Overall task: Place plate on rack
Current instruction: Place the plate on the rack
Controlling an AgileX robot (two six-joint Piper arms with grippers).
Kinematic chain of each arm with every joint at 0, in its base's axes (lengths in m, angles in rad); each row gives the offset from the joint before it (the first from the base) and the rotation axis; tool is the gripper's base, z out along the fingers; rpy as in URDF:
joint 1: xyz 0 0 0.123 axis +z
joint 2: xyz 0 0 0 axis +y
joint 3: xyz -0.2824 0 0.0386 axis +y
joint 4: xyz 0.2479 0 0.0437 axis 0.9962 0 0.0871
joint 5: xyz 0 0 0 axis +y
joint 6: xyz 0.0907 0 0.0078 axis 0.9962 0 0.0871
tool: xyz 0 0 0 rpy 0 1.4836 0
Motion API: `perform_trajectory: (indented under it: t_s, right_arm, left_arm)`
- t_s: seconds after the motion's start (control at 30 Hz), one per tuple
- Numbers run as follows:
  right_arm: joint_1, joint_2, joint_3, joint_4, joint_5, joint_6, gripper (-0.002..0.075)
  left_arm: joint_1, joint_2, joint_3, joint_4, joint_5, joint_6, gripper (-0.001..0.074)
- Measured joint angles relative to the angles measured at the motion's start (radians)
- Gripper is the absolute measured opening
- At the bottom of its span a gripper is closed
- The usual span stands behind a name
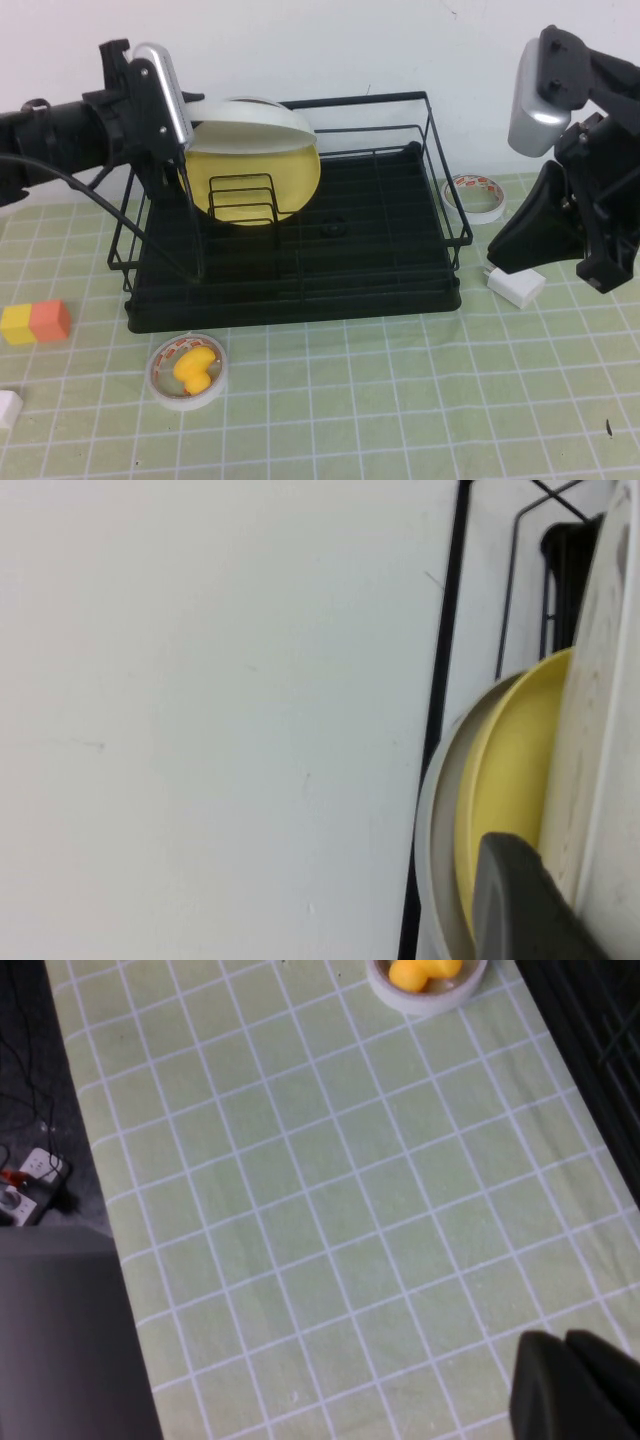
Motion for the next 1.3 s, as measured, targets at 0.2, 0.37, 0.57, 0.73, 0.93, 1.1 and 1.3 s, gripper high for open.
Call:
perform_trajectory:
  t_s: [0.2, 0.37, 0.57, 0.73, 0.93, 1.1, 1.3]
  right_arm:
    - [0.0, 0.0, -0.002, -0.004, 0.0, 0.005, -0.0002]
    - [0.0, 0.0, -0.002, -0.004, 0.0, 0.016, -0.0002]
    - [0.0, 0.0, -0.002, 0.002, 0.0, 0.02, -0.0002]
    - [0.0, 0.0, -0.002, 0.004, 0.0, 0.02, -0.0002]
    - [0.0, 0.0, -0.002, 0.004, 0.0, 0.02, -0.0002]
    - [0.0, 0.0, -0.002, 0.004, 0.0, 0.02, -0.0002]
    - [0.0, 0.0, -0.002, 0.004, 0.0, 0.02, -0.0002]
  left_arm:
    - [0.0, -0.001, -0.001, -0.006, 0.0, -0.012, 0.0103]
    - [0.0, 0.019, -0.001, -0.006, -0.008, -0.021, 0.0103]
    - [0.0, 0.05, -0.001, -0.006, -0.028, -0.044, 0.0103]
    - [0.0, 0.07, -0.001, -0.008, -0.027, -0.073, 0.0103]
    - [0.0, 0.11, -0.001, -0.01, -0.027, -0.129, 0.0103]
    - [0.0, 0.13, -0.001, -0.01, -0.014, -0.246, 0.0223]
    - [0.0, 0.128, -0.001, -0.01, 0.002, -0.285, 0.0438]
